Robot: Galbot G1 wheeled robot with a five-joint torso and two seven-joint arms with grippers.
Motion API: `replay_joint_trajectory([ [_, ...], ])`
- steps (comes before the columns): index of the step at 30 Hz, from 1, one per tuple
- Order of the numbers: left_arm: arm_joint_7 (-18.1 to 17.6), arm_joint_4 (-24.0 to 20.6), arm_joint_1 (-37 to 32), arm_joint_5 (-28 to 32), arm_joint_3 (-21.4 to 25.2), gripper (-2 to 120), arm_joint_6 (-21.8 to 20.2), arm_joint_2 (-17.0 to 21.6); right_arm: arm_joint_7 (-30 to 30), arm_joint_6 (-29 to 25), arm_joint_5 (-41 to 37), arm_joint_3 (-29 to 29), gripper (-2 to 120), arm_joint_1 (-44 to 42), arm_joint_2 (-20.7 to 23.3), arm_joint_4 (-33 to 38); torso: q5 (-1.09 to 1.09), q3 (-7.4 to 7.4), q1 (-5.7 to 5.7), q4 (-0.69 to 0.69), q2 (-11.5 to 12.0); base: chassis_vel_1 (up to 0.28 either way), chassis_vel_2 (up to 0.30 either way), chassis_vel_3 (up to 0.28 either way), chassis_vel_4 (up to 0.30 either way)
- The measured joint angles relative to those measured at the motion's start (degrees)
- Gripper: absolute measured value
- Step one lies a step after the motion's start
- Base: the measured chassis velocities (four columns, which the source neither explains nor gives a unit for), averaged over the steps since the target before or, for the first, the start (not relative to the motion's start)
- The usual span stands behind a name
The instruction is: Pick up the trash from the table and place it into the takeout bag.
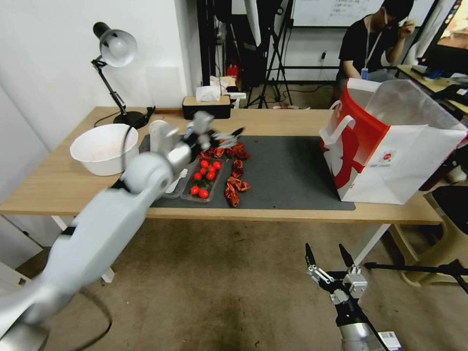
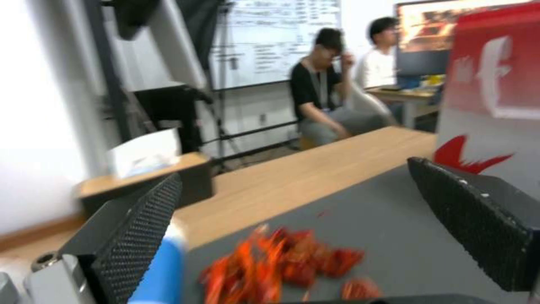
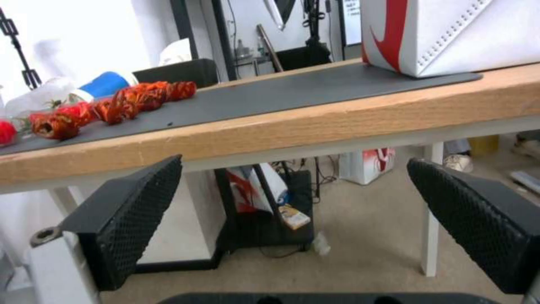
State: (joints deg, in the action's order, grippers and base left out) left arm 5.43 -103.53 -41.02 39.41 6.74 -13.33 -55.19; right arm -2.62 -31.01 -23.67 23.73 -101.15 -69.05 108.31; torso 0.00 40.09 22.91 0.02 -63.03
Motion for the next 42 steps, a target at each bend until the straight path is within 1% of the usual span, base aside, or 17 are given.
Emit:
replay_joint_trajectory([
  [1, 0.0, 0.0, 0.0, 0.0, 0.0, 100, 0.0, 0.0, 0.0, 0.0, 0.0, 0.0, 100, 0.0, 0.0, 0.0, 0.00, 0.00, 0.00, 0.00, 0.0, 0.000, 0.000, 0.000, 0.000],
  [2, -1.3, -2.5, -5.8, -2.3, 3.5, 100, 2.6, 0.2, 0.0, 0.1, 0.2, 0.0, 100, 0.0, 0.0, 0.0, -0.02, 0.00, 0.00, -0.03, 0.0, 0.000, 0.000, 0.000, 0.000],
  [3, -1.5, -3.1, -7.0, -2.8, 4.3, 100, 3.0, 0.1, 0.0, 0.1, 0.2, 0.0, 100, 0.0, 0.0, 0.1, -0.02, 0.00, 0.00, -0.04, 0.0, 0.000, 0.000, 0.000, 0.000],
  [4, -2.9, -5.9, -15.7, -6.1, 8.6, 100, 6.1, -0.5, 0.0, 0.1, 0.3, -0.1, 100, 0.0, 0.0, 0.2, -0.01, 0.00, 0.00, -0.02, 0.0, 0.000, 0.000, 0.000, 0.000],
  [5, -2.9, -5.9, -15.7, -6.1, 8.6, 100, 6.1, -0.5, 0.0, 0.1, 0.3, -0.1, 100, 0.0, 0.0, 0.2, -0.01, 0.00, 0.00, -0.02, 0.0, 0.000, 0.000, 0.000, 0.000],
  [6, -3.2, -6.9, -19.6, -8.1, 10.7, 100, 7.6, -1.1, -0.1, 0.1, 0.3, 0.0, 100, -0.1, 0.0, 0.2, -0.05, 0.00, 0.00, -0.01, 0.0, 0.000, 0.000, 0.000, 0.000],
  [8, -4.1, -8.4, -25.0, -11.2, 14.0, 100, 9.6, -2.3, -0.1, 0.1, 0.3, 0.0, 100, -0.1, 0.1, 0.2, 0.02, 0.00, -0.01, 0.00, 0.0, 0.000, 0.000, 0.000, 0.000],
  [9, -4.1, -8.4, -25.0, -11.2, 14.0, 100, 9.6, -2.3, -0.1, 0.1, 0.3, 0.0, 100, -0.1, 0.1, 0.2, 0.02, 0.00, -0.01, 0.00, 0.0, 0.000, 0.000, 0.000, 0.000],
  [10, -5.1, -9.1, -28.2, -12.8, 16.1, 100, 11.3, -3.4, -0.1, 0.1, 0.3, 0.0, 100, -0.2, 0.2, 0.2, -0.01, 0.00, 0.00, -0.01, 0.0, 0.000, 0.000, 0.000, 0.000],
  [13, -6.7, -9.6, -32.3, -14.8, 19.0, 100, 13.9, -5.1, -0.1, 0.1, 0.3, 0.0, 100, -0.4, 0.2, 0.2, 0.00, 0.00, 0.00, -0.02, 0.0, 0.000, 0.000, 0.000, 0.000],
  [18, -7.5, -9.7, -33.4, -15.2, 20.3, 100, 14.3, -5.9, -0.1, 0.0, 0.3, -0.1, 100, -0.4, 0.3, 0.3, 0.00, 0.01, -0.01, -0.03, 0.0, 0.000, 0.000, 0.000, 0.000],
  [24, -8.4, -9.6, -32.7, -14.9, 20.7, 100, 13.2, -6.3, -0.1, -0.4, 0.5, -0.2, 100, -0.9, 0.1, 0.4, 0.00, 0.01, 0.00, -0.02, 0.0, 0.000, 0.000, 0.000, 0.000],
  [31, -9.5, -8.3, -30.2, -13.1, 19.1, 100, 11.1, -6.1, -0.1, -0.9, 0.5, -0.1, 100, -1.3, 0.1, 0.4, -0.01, 0.01, 0.00, -0.02, 0.0, 0.000, 0.000, 0.000, 0.000],
  [34, -9.7, -7.3, -27.7, -11.4, 17.6, 100, 8.8, -5.6, -0.1, -1.0, 0.5, 0.0, 100, -1.5, 0.2, 0.5, -0.01, 0.02, 0.01, -0.03, 0.0, 0.000, 0.000, 0.000, 0.000],
  [37, -9.8, -7.1, -27.3, -11.2, 17.4, 100, 8.6, -5.5, -0.1, -1.0, 0.5, 0.0, 100, -1.5, 0.2, 0.6, 0.00, 0.02, 0.01, -0.02, 0.0, 0.000, 0.000, 0.000, 0.000],
  [39, -9.9, -5.8, -24.8, -10.4, 16.1, 100, 7.8, -5.0, -0.1, -1.0, 0.5, 0.1, 100, -1.5, 0.2, 0.7, 0.00, 0.02, 0.01, -0.03, 0.0, 0.000, 0.000, 0.000, 0.000],
  [42, -9.9, -5.2, -24.0, -10.2, 15.7, 100, 7.7, -4.8, -0.1, -1.0, 0.5, 0.1, 100, -1.5, 0.2, 0.8, 0.01, 0.02, 0.01, -0.04, 0.0, 0.000, 0.000, 0.000, 0.000],
])
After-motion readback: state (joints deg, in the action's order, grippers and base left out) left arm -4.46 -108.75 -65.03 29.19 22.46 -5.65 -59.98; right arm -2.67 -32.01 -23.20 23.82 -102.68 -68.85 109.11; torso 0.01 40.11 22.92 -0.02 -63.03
